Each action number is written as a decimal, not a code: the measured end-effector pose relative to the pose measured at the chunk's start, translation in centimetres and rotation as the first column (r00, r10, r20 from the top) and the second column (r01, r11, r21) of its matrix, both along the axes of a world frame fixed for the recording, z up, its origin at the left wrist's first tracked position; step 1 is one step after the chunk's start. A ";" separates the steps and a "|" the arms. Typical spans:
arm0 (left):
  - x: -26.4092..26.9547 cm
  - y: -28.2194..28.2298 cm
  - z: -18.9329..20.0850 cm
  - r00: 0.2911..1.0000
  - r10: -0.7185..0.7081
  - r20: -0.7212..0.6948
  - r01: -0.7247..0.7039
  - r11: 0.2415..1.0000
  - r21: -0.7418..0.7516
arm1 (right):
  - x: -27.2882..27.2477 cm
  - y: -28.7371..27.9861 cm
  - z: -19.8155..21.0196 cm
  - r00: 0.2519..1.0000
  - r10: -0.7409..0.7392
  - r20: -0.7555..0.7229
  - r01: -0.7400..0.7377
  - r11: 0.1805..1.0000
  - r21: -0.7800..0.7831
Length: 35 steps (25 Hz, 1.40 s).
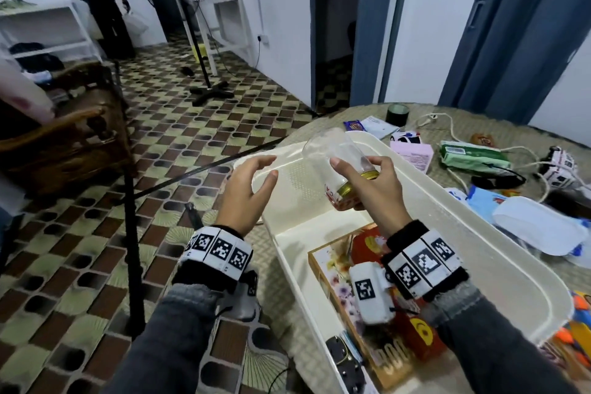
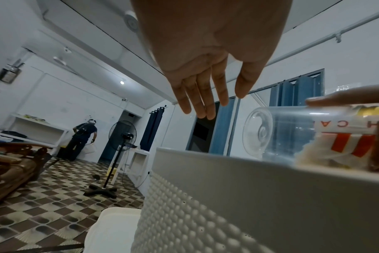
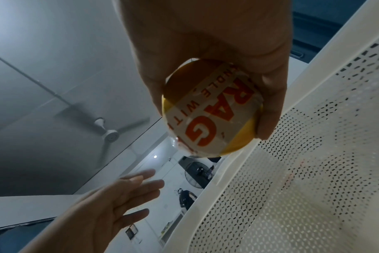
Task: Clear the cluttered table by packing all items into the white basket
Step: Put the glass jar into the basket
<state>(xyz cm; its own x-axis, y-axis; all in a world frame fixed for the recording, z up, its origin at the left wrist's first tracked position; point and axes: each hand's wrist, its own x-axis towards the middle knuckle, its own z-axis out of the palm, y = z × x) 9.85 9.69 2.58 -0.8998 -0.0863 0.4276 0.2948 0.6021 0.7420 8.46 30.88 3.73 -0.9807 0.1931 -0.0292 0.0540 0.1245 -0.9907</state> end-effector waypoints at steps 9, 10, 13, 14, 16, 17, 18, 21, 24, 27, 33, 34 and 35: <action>-9.5 -3.4 -2.3 0.960 -0.154 0.236 0.216 0.939 -0.266 | -1.5 -1.5 -2.2 0.981 -0.131 0.143 0.113 0.986 0.126; -10.4 -3.7 -2.4 0.955 -0.166 0.245 0.230 0.937 -0.261 | -1.7 -1.5 -2.6 0.979 -0.110 0.172 0.087 0.987 0.134; -12.4 -4.0 -3.1 0.921 -0.209 0.328 0.293 0.927 -0.233 | -1.9 -1.7 -3.8 0.954 -0.038 0.298 0.002 0.993 0.121; -12.8 -4.0 -3.5 0.902 -0.238 0.361 0.319 0.929 -0.185 | -2.1 -1.7 -4.4 0.942 -0.028 0.335 -0.017 0.991 0.132; -13.4 -4.2 -4.2 0.879 -0.284 0.384 0.338 0.938 -0.081 | -2.4 -1.9 -5.5 0.920 -0.002 0.393 -0.072 0.982 0.174; -13.7 -4.3 -4.5 0.878 -0.292 0.379 0.333 0.942 -0.047 | -2.6 -1.9 -6.1 0.909 0.014 0.416 -0.103 0.976 0.191; -13.7 -4.5 -4.8 0.879 -0.295 0.374 0.328 0.945 -0.025 | -2.6 -2.1 -6.4 0.898 0.028 0.439 -0.134 0.968 0.212; -13.9 -4.8 -5.2 0.873 -0.324 0.365 0.333 0.942 0.039 | -3.3 -3.2 -7.4 0.878 0.034 0.477 -0.202 0.930 0.306; -13.8 -5.0 -5.4 0.866 -0.352 0.354 0.345 0.935 0.085 | -4.4 -5.0 -8.5 0.878 0.023 0.478 -0.240 0.886 0.396; -13.7 -4.9 -5.4 0.871 -0.359 0.336 0.340 0.933 0.118 | -5.1 -6.8 -10.3 0.854 0.086 0.513 -0.355 0.817 0.454; -13.6 -4.9 -5.3 0.877 -0.359 0.319 0.334 0.933 0.130 | -5.5 -8.7 -13.0 0.805 0.208 0.555 -0.512 0.717 0.473; -13.7 -4.9 -5.4 0.879 -0.356 0.318 0.333 0.934 0.127 | -5.5 -8.5 -13.0 0.793 0.257 0.553 -0.541 0.714 0.445; -13.7 -5.0 -5.4 0.879 -0.357 0.316 0.333 0.934 0.128 | -5.5 -8.1 -12.9 0.772 0.312 0.553 -0.573 0.719 0.394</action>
